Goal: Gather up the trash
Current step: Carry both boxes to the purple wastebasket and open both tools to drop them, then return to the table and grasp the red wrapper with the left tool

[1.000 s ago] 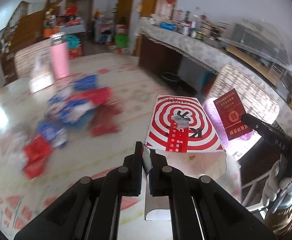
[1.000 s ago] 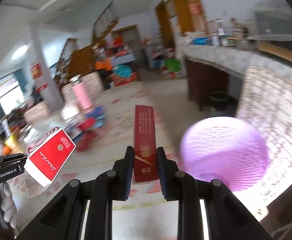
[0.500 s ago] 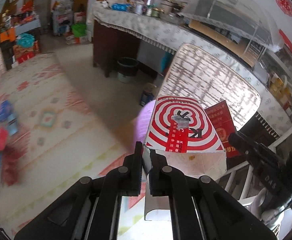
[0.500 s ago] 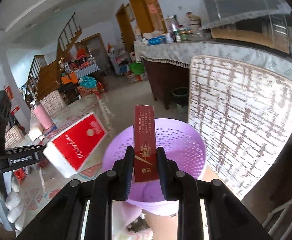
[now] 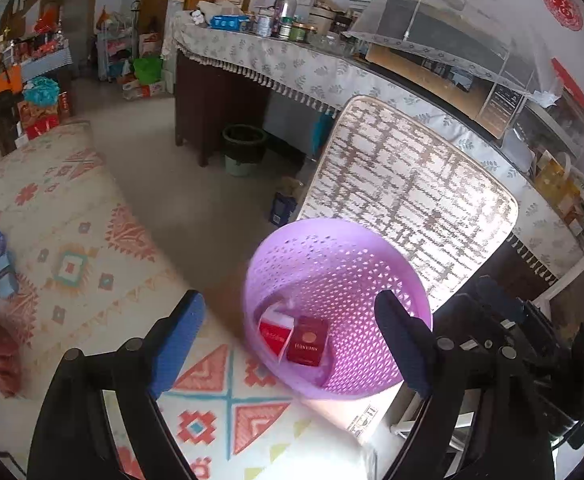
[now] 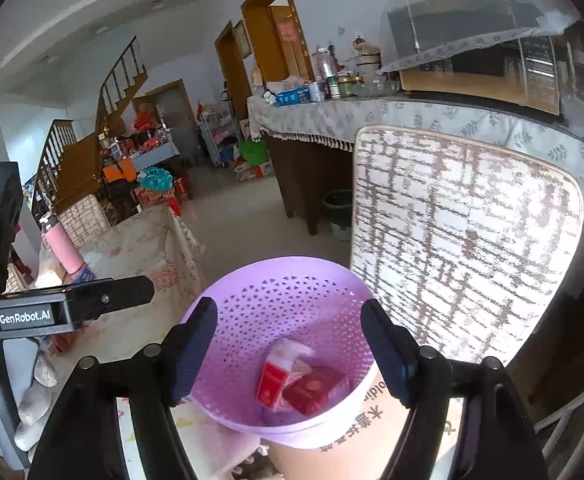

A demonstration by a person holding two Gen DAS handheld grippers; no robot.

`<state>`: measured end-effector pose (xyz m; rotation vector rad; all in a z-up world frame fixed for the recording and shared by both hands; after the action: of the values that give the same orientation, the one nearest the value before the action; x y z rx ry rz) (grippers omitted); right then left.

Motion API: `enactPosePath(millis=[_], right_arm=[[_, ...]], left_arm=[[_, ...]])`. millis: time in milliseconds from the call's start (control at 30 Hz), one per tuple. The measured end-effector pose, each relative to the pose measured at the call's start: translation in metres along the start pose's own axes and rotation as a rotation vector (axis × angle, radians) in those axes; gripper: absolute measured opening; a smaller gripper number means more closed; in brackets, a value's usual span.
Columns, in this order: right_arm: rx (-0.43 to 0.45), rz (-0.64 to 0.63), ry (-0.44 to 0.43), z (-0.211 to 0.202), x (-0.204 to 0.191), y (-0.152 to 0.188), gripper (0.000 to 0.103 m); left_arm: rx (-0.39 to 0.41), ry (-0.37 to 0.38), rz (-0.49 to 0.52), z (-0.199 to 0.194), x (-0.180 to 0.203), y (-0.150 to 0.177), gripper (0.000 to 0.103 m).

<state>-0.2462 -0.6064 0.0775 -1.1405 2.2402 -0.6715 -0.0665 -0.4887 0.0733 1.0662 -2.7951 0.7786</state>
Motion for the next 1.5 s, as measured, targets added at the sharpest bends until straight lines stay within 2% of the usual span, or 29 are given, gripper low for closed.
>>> enactPosePath(millis=[167,400,600,833,900,1067,1133,1267,1333,1400,1433,1500], right_arm=[[-0.011,-0.041,-0.023,0.001,-0.026,0.006,0.079],[-0.05,-0.107,-0.08,0.009,-0.078,0.024,0.079],[-0.091,-0.176,-0.136,0.017,-0.129,0.043,0.079],[-0.117,-0.283,-0.179,0.019,-0.189,0.065,0.081],[-0.129,-0.308,-0.19,0.02,-0.204,0.072,0.082],[-0.158,-0.341,-0.209,0.029,-0.231,0.082,0.082],[-0.179,-0.338,-0.224,0.034,-0.24,0.085,0.082],[-0.221,-0.329,-0.245,0.045,-0.255,0.092,0.082],[-0.227,-0.332,-0.248,0.047,-0.259,0.094,0.082],[-0.227,-0.343,-0.244,0.047,-0.263,0.095,0.082],[-0.225,-0.351,-0.24,0.046,-0.265,0.096,0.082],[-0.227,-0.355,-0.239,0.046,-0.266,0.097,0.082]], left_arm=[[0.01,-0.013,-0.045,-0.022,-0.019,0.024,0.086],[0.054,-0.075,-0.079,-0.066,-0.052,0.067,0.086],[0.109,-0.119,-0.178,-0.115,-0.104,0.11,0.086],[0.152,-0.268,-0.245,-0.162,-0.173,0.166,0.086],[0.158,-0.353,-0.264,-0.173,-0.203,0.183,0.086],[0.129,-0.476,-0.309,-0.178,-0.277,0.21,0.086],[0.084,-0.53,-0.338,-0.168,-0.31,0.217,0.086],[-0.014,-0.462,-0.347,-0.134,-0.345,0.221,0.086],[-0.042,-0.47,-0.356,-0.12,-0.354,0.221,0.086],[-0.067,-0.445,-0.371,-0.111,-0.358,0.221,0.081],[-0.089,-0.345,-0.379,-0.105,-0.355,0.222,0.07],[-0.109,-0.18,-0.365,-0.099,-0.343,0.224,0.063]])
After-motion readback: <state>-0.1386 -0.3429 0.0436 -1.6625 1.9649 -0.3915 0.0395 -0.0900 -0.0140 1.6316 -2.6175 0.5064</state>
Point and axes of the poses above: each gripper's, at about its wrist camera, not at the fingertips, and z roughly the way its jaws point, x to its right, y to its underside, the point moved 4 cm from there along z, roughly the way its jaws point, and after that the axes turned 15 degrees about -x, right-handed, at the moved point
